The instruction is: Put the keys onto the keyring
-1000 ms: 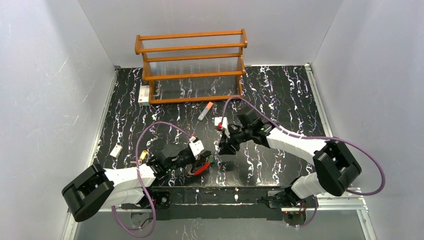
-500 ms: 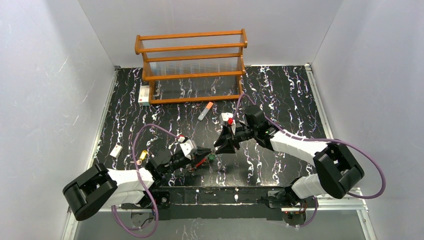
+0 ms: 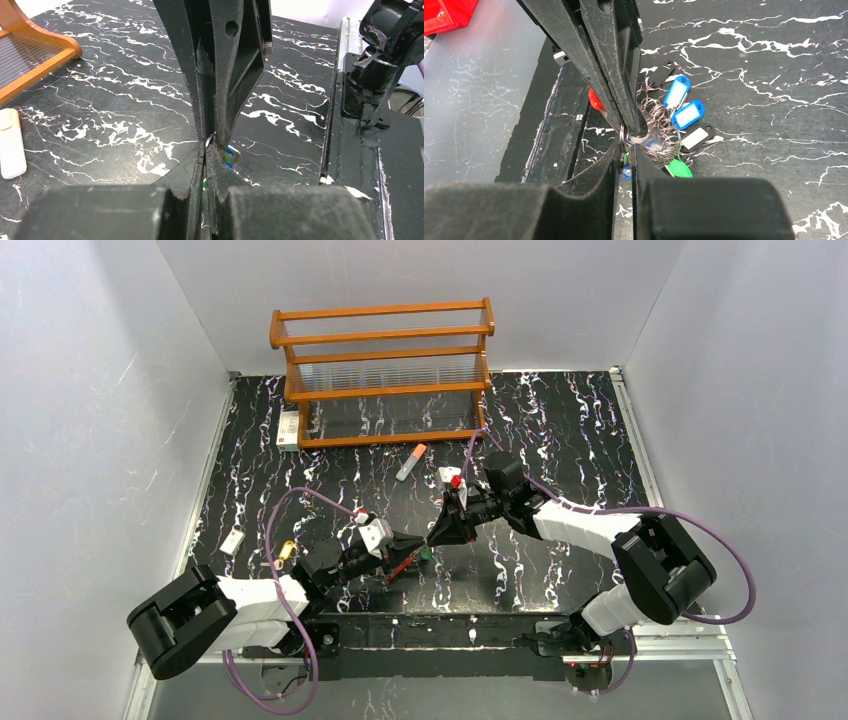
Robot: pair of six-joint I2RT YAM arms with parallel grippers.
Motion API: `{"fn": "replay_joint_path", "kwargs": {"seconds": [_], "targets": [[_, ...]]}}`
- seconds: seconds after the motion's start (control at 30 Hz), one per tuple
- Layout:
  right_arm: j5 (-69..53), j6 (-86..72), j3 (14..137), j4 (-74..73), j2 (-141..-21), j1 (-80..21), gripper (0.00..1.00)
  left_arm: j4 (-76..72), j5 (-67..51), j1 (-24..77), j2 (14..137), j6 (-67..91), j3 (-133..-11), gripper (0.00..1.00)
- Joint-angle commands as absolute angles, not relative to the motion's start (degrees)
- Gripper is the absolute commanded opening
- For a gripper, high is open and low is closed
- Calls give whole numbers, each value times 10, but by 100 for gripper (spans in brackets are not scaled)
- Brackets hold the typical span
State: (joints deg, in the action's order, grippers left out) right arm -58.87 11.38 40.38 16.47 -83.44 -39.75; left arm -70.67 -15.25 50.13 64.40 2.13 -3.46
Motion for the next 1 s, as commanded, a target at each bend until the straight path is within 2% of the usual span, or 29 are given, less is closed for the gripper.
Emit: {"fn": "replay_joint_path", "kwargs": {"seconds": [0.0,0.07,0.2,0.43,0.57,0.73,0.97], "targets": [[-595,113,421,176,-841,-396,14,-737,-163,503,644,20,-38,0],[-593,121,426,163,-844,-397,2,-738,-163,503,644,19,-37,0],[-583,142,439,120,-846,-396,1,-735,-155,503,641,10,-34,0],[-539,218,477,-29,-842,-398,1,-682,-151,502,630,-38,-37,29],[-498,268,512,-130,-856,-408,1,-636,-152,503,627,-62,-48,39],[-437,307,551,-217,-877,-435,1,-571,-158,503,625,-96,-71,43],[-406,309,576,-247,-895,-468,1,-528,-196,503,640,-114,-95,41]]}}
